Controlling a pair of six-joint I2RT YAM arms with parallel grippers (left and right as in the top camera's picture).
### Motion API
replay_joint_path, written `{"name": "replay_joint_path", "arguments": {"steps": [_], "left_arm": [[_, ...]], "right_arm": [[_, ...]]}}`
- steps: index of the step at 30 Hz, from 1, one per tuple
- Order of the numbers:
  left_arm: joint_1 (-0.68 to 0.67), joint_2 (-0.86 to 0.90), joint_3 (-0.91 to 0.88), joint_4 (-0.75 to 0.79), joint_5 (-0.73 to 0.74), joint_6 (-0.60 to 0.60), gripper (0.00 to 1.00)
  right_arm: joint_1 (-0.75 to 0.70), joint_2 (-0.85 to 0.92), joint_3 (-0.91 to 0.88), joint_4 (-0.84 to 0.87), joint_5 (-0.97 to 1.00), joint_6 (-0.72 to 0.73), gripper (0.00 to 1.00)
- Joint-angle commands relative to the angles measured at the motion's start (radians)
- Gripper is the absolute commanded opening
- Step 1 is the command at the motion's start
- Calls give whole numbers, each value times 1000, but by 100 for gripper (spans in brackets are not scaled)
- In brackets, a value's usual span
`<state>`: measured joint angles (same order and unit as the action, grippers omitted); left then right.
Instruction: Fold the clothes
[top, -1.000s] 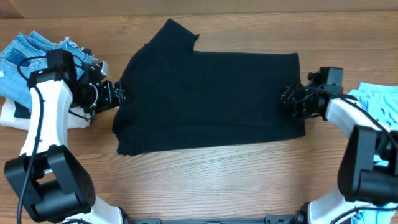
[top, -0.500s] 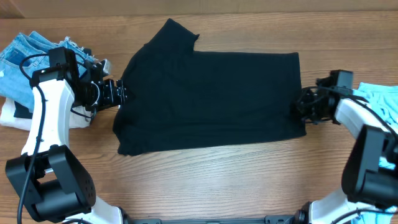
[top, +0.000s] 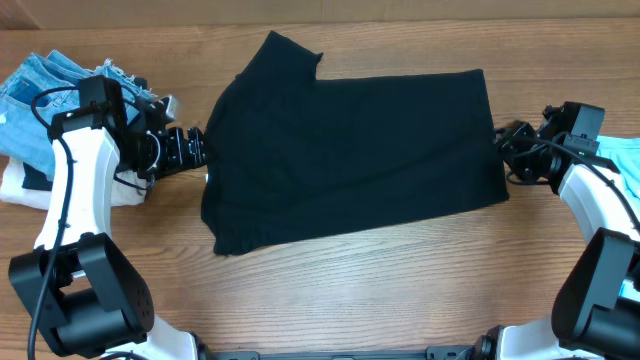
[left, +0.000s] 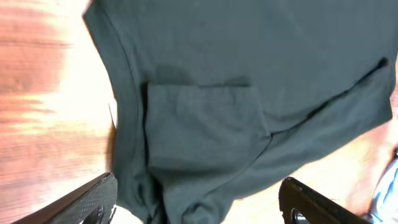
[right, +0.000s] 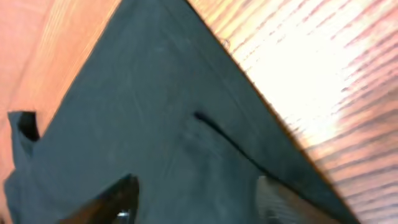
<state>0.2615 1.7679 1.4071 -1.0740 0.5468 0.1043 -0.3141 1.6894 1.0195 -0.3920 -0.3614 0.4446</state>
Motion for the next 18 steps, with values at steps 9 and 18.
{"name": "replay_joint_path", "arguments": {"steps": [9, 18], "left_arm": [[-22, -6, -227, -114, 19, -42, 77], [-22, -6, -550, 165, 28, -140, 54]], "right_arm": [[-1, -10, 13, -431, 68, 4, 71], [-1, 37, -81, -245, 74, 50, 15]]}}
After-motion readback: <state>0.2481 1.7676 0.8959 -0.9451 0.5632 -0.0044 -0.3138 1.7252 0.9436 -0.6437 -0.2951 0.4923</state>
